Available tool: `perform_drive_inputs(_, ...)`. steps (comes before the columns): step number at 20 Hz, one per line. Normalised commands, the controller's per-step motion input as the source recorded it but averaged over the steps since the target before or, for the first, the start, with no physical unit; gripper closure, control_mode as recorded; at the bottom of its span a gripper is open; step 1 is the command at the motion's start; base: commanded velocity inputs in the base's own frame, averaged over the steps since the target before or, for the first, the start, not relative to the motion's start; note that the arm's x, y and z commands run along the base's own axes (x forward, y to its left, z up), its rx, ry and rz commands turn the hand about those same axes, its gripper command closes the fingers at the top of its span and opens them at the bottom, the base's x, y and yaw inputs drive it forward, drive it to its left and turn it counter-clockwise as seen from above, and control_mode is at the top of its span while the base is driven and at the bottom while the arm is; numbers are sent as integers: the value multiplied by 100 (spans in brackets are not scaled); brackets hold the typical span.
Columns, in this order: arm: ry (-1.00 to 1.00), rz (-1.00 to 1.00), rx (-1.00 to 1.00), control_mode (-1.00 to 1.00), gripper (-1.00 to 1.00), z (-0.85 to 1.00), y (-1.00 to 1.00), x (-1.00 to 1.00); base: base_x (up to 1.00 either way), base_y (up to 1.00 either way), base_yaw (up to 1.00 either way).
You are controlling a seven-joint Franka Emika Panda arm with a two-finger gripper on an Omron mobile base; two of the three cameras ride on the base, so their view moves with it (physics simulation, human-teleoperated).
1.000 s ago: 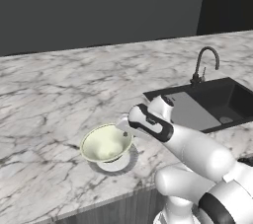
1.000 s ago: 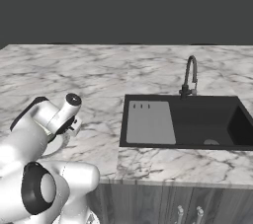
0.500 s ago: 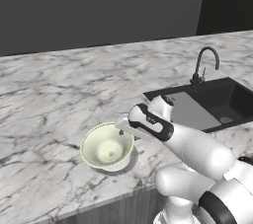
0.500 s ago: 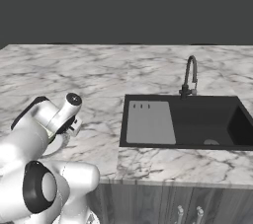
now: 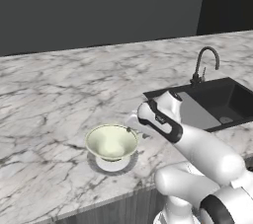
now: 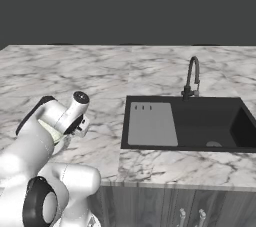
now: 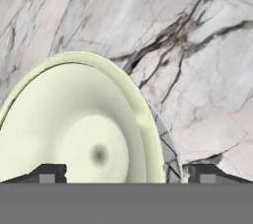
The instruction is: Move the bowls from the cabinet to the plates on the dining table.
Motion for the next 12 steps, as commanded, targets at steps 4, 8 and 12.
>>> perform_drive_inputs(4,-2,0,-2,-100,-100,36,-22,-26,0,0,0)
perform_drive_inputs(8,-6,1,-3,-100,-100,60,2,-40,0,0,0)
perform_drive_inputs(12,-7,3,-10,-100,-100,59,0,-43,0,0,0)
